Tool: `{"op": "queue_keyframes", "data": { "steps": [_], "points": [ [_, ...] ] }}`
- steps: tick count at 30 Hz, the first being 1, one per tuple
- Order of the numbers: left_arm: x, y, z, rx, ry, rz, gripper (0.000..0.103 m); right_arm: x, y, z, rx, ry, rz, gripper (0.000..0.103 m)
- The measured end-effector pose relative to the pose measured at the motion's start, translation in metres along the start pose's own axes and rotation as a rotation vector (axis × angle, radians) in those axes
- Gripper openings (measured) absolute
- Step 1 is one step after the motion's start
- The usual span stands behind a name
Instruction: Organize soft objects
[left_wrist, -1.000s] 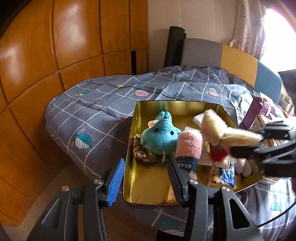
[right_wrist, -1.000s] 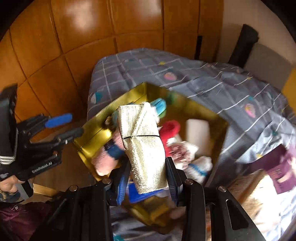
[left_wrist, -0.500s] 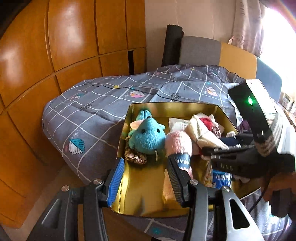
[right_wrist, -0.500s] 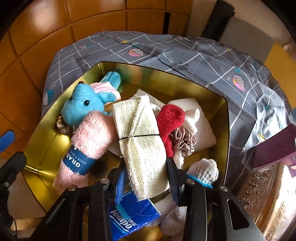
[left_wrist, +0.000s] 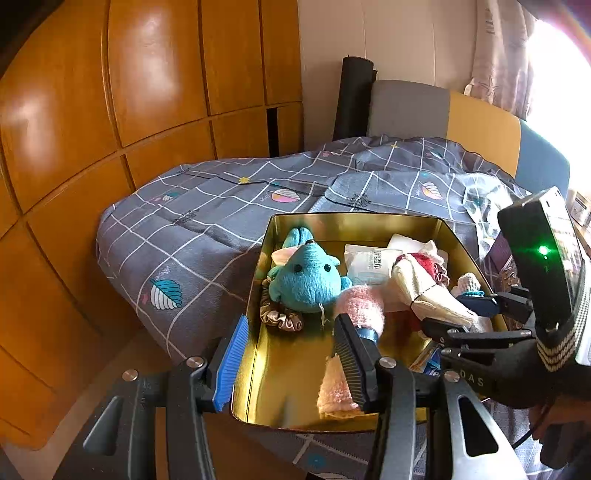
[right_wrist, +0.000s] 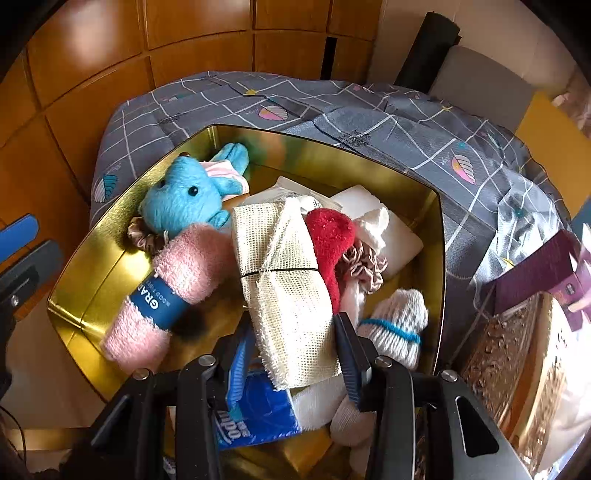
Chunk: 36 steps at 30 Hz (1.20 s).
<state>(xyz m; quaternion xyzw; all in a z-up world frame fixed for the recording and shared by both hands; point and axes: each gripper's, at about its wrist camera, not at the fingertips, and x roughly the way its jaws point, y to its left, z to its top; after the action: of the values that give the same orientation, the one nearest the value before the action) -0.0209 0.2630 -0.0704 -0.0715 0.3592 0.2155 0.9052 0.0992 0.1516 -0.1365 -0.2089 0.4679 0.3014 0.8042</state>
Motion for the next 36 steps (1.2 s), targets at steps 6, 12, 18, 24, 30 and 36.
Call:
{"op": "queue_keyframes", "data": {
  "steps": [6,12,18,24,30,36],
  "points": [
    [-0.006,-0.003,-0.001,0.004,-0.01,0.002,0.049,-0.014,-0.003,-0.007,0.042,-0.039,-0.007,0.058],
    [-0.015,-0.004,0.001,-0.002,-0.032,-0.005,0.057,-0.04,-0.005,-0.012,0.069,-0.12,-0.048,0.07],
    [-0.027,-0.014,0.004,0.015,-0.066,-0.007,0.061,-0.074,-0.005,-0.027,0.113,-0.249,-0.126,0.082],
    [-0.032,-0.018,0.005,0.013,-0.072,-0.002,0.062,-0.094,-0.011,-0.038,0.165,-0.313,-0.178,0.086],
    [-0.034,-0.02,0.004,0.014,-0.076,0.016,0.062,-0.101,-0.018,-0.046,0.2,-0.337,-0.202,0.087],
    [-0.037,-0.022,0.004,0.025,-0.089,0.032,0.062,-0.103,-0.022,-0.051,0.222,-0.346,-0.206,0.087]
  ]
}}
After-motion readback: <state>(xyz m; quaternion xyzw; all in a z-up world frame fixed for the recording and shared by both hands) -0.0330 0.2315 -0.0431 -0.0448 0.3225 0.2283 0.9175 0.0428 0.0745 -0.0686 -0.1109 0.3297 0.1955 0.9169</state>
